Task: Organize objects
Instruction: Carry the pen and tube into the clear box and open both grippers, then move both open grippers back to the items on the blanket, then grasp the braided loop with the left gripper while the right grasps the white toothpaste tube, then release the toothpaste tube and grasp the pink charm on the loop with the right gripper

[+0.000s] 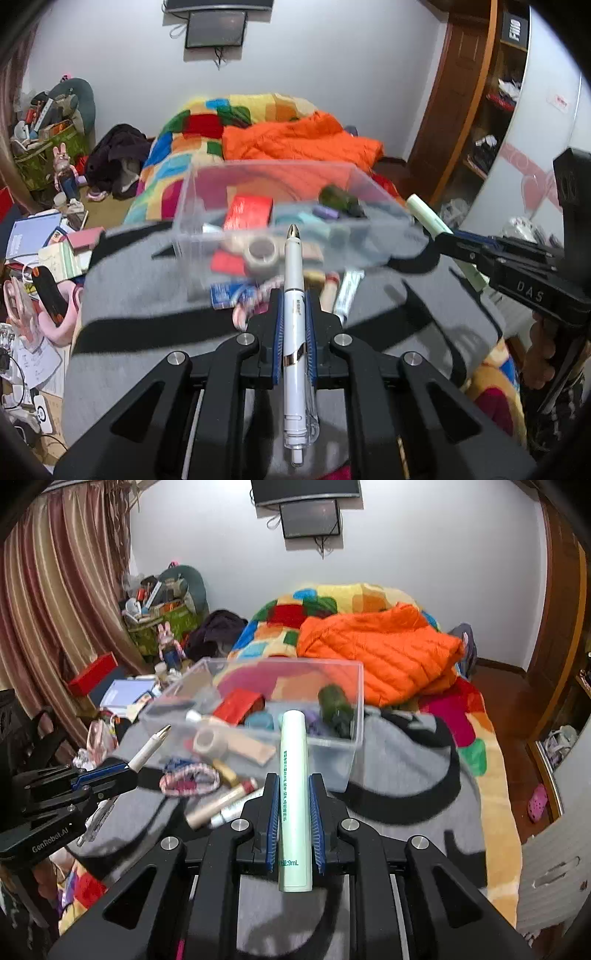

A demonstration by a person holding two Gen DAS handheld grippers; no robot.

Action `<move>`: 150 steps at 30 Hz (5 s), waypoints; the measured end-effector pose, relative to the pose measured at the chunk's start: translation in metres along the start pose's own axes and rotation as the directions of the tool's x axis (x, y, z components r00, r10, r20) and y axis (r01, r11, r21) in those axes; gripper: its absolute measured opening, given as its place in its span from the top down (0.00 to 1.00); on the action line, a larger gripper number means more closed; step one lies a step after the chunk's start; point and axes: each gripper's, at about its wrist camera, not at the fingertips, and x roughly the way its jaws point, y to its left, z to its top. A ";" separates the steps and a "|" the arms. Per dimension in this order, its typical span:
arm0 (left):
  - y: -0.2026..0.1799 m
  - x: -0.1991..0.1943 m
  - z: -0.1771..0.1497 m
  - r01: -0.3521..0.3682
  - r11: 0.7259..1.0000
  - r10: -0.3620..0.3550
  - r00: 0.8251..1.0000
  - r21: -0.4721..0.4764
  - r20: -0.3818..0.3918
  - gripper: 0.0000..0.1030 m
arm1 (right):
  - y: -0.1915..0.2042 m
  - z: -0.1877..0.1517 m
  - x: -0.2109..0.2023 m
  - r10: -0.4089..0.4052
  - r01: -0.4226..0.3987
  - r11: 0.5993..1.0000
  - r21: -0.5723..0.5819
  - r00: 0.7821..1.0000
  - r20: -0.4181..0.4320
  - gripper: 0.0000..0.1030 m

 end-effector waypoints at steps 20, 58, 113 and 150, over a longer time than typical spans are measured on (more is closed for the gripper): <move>0.028 0.054 0.072 -0.037 0.998 0.036 0.999 -0.052 -0.030 0.90 | -0.006 0.062 0.058 0.017 -0.017 1.000 -0.013 0.999 -0.034 0.86; 0.025 0.050 0.080 -0.051 0.998 0.051 0.999 -0.028 -0.017 0.58 | 0.017 0.060 0.066 0.024 -0.034 0.993 -0.115 0.996 -0.087 0.71; 0.018 0.047 0.018 -0.012 0.997 0.022 0.992 0.083 -0.121 0.95 | 0.001 -0.022 0.078 0.154 -0.132 0.986 0.104 0.958 -0.241 0.73; 0.060 0.062 0.022 0.029 0.994 -0.042 0.991 -0.102 -0.129 0.94 | 0.007 -0.035 0.072 0.042 -0.046 0.999 -0.010 0.968 -0.247 0.62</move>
